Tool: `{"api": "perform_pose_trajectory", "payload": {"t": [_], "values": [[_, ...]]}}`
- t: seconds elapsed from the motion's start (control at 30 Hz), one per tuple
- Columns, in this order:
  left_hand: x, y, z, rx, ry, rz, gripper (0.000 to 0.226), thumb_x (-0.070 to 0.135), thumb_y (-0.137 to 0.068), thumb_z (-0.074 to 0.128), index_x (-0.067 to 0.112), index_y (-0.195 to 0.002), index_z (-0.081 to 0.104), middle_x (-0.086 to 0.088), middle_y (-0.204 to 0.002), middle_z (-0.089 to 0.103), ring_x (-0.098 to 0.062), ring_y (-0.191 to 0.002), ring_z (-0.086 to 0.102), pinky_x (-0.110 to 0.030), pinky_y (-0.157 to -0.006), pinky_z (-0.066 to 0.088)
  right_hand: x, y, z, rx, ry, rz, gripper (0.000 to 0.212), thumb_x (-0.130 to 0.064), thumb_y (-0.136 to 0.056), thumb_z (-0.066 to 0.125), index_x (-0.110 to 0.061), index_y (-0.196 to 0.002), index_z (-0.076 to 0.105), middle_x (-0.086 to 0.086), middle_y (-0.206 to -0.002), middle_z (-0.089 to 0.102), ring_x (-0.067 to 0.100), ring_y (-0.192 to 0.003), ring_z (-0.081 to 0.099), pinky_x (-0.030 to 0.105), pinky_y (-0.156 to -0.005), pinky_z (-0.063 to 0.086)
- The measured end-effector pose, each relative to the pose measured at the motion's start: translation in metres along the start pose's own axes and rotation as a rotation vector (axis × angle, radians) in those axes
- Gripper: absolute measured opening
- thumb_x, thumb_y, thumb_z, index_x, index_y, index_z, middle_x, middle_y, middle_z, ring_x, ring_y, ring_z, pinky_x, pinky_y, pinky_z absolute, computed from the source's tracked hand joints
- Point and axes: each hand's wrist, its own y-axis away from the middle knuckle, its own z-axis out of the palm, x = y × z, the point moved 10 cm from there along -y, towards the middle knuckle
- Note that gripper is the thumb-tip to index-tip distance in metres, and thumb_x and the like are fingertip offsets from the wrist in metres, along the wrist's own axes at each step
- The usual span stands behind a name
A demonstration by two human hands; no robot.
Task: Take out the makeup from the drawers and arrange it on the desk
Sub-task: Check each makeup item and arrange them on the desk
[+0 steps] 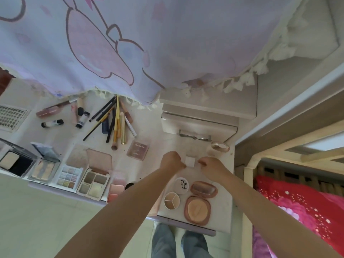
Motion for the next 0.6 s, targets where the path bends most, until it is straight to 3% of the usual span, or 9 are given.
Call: {"api": "perform_pose_trajectory", "payload": {"t": [0.1, 0.2, 0.33, 0.47, 0.53, 0.6], "values": [[-0.002, 0.001, -0.037, 0.065, -0.068, 0.016, 0.029, 0.019, -0.083, 0.059, 0.006, -0.109, 0.060, -0.008, -0.118, 0.060, -0.022, -0.111, 0.054, -0.025, -0.086, 0.042, -0.017, 0.002, -0.005, 0.043, -0.058, -0.078, 0.027, -0.003, -0.090, 0.038, -0.002, -0.102, 0.062, 0.011, -0.109, 0.062, 0.022, -0.101, 0.055, 0.018, -0.073, 0.038], [-0.017, 0.007, -0.086, 0.145, -0.123, -0.006, 0.028, 0.021, -0.089, 0.049, 0.004, -0.108, 0.061, -0.011, -0.114, 0.062, -0.025, -0.108, 0.056, -0.029, -0.086, 0.044, -0.052, -0.003, -0.008, 0.091, -0.114, -0.184, 0.026, 0.000, -0.087, 0.044, 0.001, -0.102, 0.064, 0.013, -0.109, 0.064, 0.018, -0.092, 0.055, 0.006, -0.062, 0.035], [-0.059, 0.027, -0.153, 0.312, -0.158, -0.039, 0.026, 0.019, -0.089, 0.048, 0.004, -0.106, 0.061, -0.013, -0.110, 0.063, -0.025, -0.101, 0.057, -0.031, -0.084, 0.042, -0.120, -0.023, 0.021, 0.040, -0.045, -0.369, 0.026, -0.005, -0.084, 0.055, 0.002, -0.107, 0.062, 0.017, -0.111, 0.063, 0.027, -0.107, 0.056, 0.019, -0.083, 0.036], [-0.103, 0.048, -0.197, 0.444, -0.125, -0.079, 0.027, 0.023, -0.090, 0.047, 0.005, -0.107, 0.059, -0.011, -0.111, 0.064, -0.026, -0.103, 0.057, -0.032, -0.088, 0.041, -0.167, -0.051, 0.074, -0.013, 0.229, -0.443, 0.063, -0.031, -0.078, 0.065, -0.016, -0.134, 0.040, 0.010, -0.132, 0.042, 0.029, -0.127, 0.033, 0.032, -0.101, 0.030], [-0.116, 0.054, -0.198, 0.436, -0.099, -0.074, 0.028, 0.024, -0.090, 0.048, 0.007, -0.109, 0.057, -0.010, -0.112, 0.063, -0.024, -0.103, 0.057, -0.031, -0.087, 0.041, -0.177, -0.060, 0.085, 0.086, 0.399, -0.440, 0.067, -0.038, -0.078, 0.062, -0.019, -0.136, 0.033, 0.009, -0.135, 0.038, 0.030, -0.127, 0.032, 0.037, -0.101, 0.032], [-0.123, 0.056, -0.193, 0.410, -0.064, -0.035, 0.026, 0.021, -0.089, 0.049, 0.008, -0.111, 0.057, -0.009, -0.114, 0.063, -0.022, -0.104, 0.056, -0.028, -0.087, 0.040, -0.184, -0.062, 0.084, 0.193, 0.422, -0.461, 0.057, -0.034, -0.082, 0.057, -0.016, -0.134, 0.038, 0.010, -0.133, 0.042, 0.029, -0.124, 0.035, 0.035, -0.100, 0.033]]}}
